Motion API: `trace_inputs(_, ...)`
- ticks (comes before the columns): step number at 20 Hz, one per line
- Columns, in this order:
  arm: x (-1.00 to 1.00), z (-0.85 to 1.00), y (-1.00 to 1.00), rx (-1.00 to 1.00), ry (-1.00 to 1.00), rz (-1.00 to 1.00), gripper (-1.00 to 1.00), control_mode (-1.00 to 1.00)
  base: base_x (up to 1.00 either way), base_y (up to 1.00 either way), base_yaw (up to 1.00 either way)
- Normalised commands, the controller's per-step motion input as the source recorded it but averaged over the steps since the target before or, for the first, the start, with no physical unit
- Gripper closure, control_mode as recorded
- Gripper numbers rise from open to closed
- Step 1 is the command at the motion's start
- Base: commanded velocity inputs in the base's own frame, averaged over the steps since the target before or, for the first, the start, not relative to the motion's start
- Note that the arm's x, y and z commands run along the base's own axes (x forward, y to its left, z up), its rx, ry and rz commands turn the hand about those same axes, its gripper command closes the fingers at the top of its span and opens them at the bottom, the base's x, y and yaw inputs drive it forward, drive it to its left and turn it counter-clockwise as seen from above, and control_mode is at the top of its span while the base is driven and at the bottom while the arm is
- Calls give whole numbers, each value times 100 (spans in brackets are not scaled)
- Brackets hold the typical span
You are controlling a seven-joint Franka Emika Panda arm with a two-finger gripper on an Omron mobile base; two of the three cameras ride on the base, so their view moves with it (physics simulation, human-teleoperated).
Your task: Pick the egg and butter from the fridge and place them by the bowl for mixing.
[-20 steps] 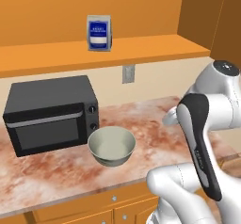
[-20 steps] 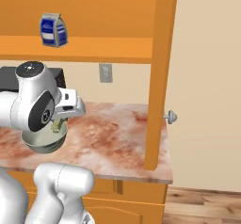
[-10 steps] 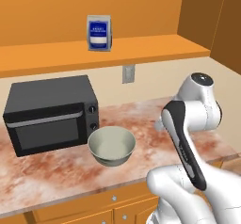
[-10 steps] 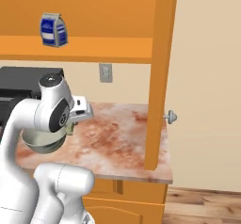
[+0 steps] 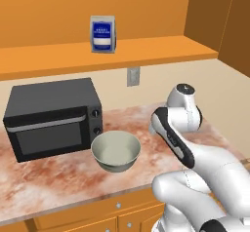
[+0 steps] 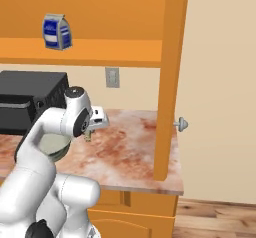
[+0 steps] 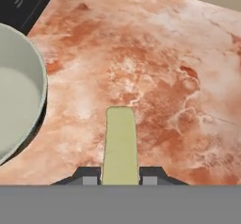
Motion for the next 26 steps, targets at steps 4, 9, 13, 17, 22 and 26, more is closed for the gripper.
trace_inputs(4, 83, -53, 4, 0, 0, 1, 100, -100, 0, 0, 0)
trace_inputs(9, 67, -43, 24, 0, 0, 0, 100, -100, 0, 0, 0)
trace_inputs(13, 27, -12, 8, 0, 0, 0, 100, -100, 0, 0, 0)
trace_inputs(17, 0, -5, 0, 3, 0, 0, 100, -100, 0, 0, 0)
trace_inputs(22, 0, -23, 4, 10, 0, 0, 100, -100, 0, 0, 0)
trace_inputs(26, 0, -23, 3, 9, 0, 0, 100, -100, 0, 0, 0)
